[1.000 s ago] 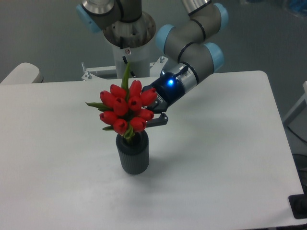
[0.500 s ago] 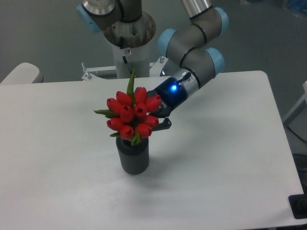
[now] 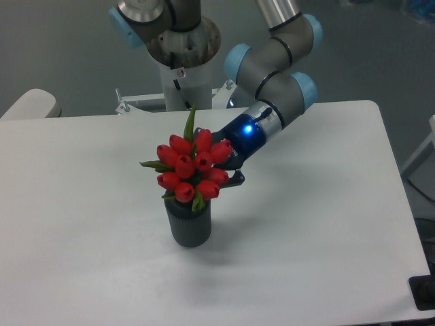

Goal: Insert the flowers into the vase
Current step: 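Lower the tulip stems down into the grey vase, then open the gripper to release the tulip bouquet in the vase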

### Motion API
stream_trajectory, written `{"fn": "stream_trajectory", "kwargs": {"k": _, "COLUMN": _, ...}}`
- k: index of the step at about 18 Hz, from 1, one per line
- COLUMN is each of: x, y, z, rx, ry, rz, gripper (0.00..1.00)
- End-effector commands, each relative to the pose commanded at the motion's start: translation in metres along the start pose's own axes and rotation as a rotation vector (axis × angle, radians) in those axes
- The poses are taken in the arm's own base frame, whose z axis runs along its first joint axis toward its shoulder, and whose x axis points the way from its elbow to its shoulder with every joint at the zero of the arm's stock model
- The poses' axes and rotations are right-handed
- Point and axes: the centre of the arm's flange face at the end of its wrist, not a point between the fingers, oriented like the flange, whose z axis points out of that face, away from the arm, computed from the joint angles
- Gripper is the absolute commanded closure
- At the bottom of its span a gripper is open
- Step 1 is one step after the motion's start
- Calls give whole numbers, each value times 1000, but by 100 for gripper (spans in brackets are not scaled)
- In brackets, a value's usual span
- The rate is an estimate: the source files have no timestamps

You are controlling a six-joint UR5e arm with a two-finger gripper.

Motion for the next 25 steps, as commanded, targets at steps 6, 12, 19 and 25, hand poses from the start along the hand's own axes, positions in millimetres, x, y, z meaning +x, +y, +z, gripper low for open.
{"fn": "stream_trajectory", "kwargs": {"k": 6, "x": -4, "y": 5, "z": 0, "rx": 0, "ry": 0, "rz": -9, "gripper": 54}}
{"fn": "stream_trajectory", "kwargs": {"k": 12, "x": -6, "y": 4, "z": -1, "rx": -9, "ry": -3, "rz": -5, "gripper": 30}}
{"fn": "stream_trajectory", "kwargs": {"k": 19, "x": -8, "y": 5, "z": -3, "rx": -51, "ry": -17, "rz": 45, "gripper": 0}}
{"fn": "stream_trajectory", "kwargs": {"k": 25, "x": -7, "y": 10, "z": -2, "rx": -111, "ry": -25, "rz": 82, "gripper": 0}}
